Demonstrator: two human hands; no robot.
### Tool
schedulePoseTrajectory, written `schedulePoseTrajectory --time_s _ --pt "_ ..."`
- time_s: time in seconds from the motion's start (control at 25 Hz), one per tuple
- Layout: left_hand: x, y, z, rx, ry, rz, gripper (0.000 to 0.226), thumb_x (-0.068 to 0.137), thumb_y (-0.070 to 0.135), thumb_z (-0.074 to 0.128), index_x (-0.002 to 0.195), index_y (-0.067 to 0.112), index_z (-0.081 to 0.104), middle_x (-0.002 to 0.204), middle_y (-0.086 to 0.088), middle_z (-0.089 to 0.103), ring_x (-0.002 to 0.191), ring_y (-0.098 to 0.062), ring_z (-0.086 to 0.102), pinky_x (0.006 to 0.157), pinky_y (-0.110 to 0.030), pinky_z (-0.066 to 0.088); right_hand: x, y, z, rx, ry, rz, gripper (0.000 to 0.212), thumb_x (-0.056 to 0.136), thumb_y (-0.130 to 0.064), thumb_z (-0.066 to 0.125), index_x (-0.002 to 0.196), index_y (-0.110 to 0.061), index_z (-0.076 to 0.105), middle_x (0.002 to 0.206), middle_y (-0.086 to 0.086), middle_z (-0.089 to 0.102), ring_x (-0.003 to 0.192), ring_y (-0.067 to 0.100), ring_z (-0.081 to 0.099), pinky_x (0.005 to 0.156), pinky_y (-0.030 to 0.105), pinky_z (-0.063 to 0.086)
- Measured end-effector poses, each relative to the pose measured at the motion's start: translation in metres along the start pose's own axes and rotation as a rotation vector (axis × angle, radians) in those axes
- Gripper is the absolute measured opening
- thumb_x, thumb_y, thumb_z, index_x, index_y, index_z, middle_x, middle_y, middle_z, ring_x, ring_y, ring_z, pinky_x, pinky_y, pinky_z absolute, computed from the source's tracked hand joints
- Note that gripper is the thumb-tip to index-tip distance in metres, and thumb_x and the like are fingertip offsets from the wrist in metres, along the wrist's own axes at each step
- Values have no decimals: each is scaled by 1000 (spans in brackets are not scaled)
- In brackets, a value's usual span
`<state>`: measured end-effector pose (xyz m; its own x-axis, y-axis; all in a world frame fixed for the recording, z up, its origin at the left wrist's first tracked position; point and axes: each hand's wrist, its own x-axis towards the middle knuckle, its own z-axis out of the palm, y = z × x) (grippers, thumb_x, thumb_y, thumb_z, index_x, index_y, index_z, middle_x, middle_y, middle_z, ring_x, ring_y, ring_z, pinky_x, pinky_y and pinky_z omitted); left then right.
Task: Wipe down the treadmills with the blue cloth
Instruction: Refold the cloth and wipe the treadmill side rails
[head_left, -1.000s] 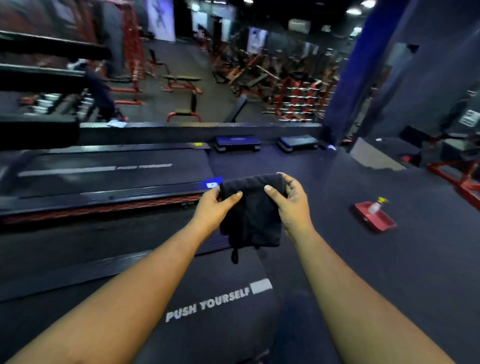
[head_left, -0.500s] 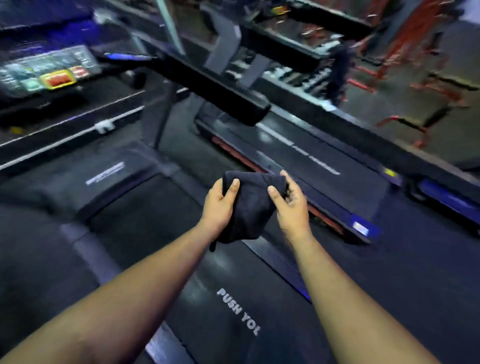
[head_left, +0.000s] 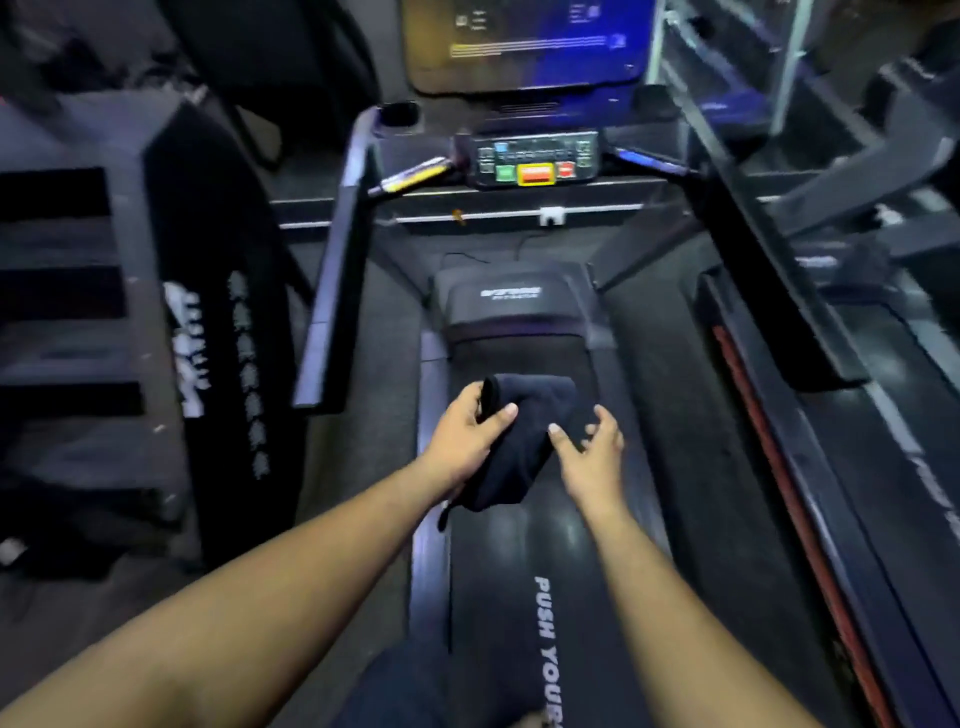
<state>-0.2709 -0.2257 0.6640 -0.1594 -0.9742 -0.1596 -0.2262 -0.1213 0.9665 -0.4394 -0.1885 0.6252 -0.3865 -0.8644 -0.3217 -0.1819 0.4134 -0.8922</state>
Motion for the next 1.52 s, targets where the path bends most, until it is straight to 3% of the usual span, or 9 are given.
schedulePoseTrajectory --time_s 0.24,0.4,0.6,0.76,0.92,1.08,1.2,1.36,1.52 --pt "-3 -10 -94 134 235 6 32 87 29 68 111 11 58 100 3 68 96 -10 65 93 -40 52 -19 -31 133 -4 -335 -209 62 100 -32 55 154 -15 28 159 10 29 146 23 28 111 20 19" --pt "18 -23 -137 152 331 9 25 84 31 67 104 22 57 100 0 68 96 -12 66 90 -37 52 -6 -44 199 47 -402 -251 69 97 -52 40 157 -26 17 165 1 16 152 15 13 123 33 15" --pt "49 -64 -222 484 480 -65 45 83 55 54 111 21 60 110 -2 64 107 -22 59 97 -47 47 10 -70 301 22 -546 -238 64 105 -42 39 156 -35 0 167 -1 1 153 17 1 125 42 9" --pt "76 -74 -246 342 418 -147 71 84 57 44 137 11 49 137 -6 53 129 -15 48 115 -34 34 45 -80 354 180 -517 -117 66 101 -45 37 157 -31 4 167 -2 0 153 14 -2 125 41 4" --pt "128 -65 -240 353 324 -109 71 91 55 39 150 16 34 151 4 39 139 -3 34 119 -26 23 122 -109 368 183 -569 -73 68 97 -51 38 156 -39 5 167 -6 2 153 16 3 125 42 6" --pt "178 -56 -247 314 320 -190 82 88 67 31 156 22 24 161 3 28 144 -1 23 122 -30 18 124 -100 356 130 -642 -224 72 90 -66 36 152 -48 6 166 -15 2 152 6 1 125 40 6" --pt "213 -54 -254 382 357 -181 88 84 69 27 157 20 20 162 2 25 144 1 20 119 -23 16 183 -143 377 70 -643 -262 70 96 -56 41 150 -50 -3 165 -12 -10 152 12 -10 124 43 0" --pt "259 -57 -255 615 353 -211 86 89 71 21 158 22 8 165 8 9 150 -2 7 124 -40 14 297 -205 420 93 -613 -195 69 102 -43 46 155 -44 1 166 -8 -11 153 20 -8 124 49 2" --pt "261 -60 -253 801 289 -219 82 91 75 6 158 28 -1 164 18 -6 150 0 -6 124 -41 8 277 -187 414 158 -609 -225 67 101 -41 43 155 -42 3 166 -5 -8 153 21 -7 124 45 2"
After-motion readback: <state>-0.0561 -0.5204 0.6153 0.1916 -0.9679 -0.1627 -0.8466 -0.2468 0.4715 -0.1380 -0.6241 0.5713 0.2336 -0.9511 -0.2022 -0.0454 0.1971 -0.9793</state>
